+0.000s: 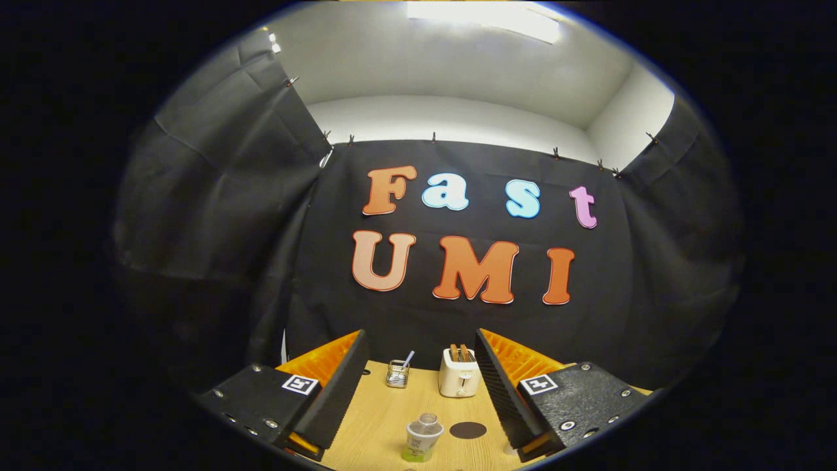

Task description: Take the bottle from table, then pour the juice into the cup, finally place the bottle on the coaster

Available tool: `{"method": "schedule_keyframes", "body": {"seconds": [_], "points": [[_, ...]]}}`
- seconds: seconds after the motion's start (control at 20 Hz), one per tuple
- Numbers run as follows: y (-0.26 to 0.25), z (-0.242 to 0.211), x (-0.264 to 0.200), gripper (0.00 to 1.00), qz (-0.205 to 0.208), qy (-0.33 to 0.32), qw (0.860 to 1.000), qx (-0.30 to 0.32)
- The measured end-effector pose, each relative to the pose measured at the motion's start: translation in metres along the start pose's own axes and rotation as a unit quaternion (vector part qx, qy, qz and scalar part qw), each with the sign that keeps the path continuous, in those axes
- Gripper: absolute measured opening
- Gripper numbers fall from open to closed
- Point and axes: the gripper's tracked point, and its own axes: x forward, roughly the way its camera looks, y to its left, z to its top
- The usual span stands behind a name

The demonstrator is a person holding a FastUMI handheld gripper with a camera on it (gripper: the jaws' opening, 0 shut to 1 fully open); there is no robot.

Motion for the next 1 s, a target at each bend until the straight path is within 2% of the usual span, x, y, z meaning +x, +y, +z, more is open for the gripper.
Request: {"method": "schedule_keyframes", "body": {"seconds": [0.4,0.7,1.0], "points": [[-0.008,-0.072,0.009,0.97,-0.029,0.049,0.998,-0.017],[-0.004,-0.138,0.014,0.97,-0.026,0.065,0.998,0.004],[-0.008,-0.213,0.017,0.97,-0.031,0.117,0.992,0.047]]}}
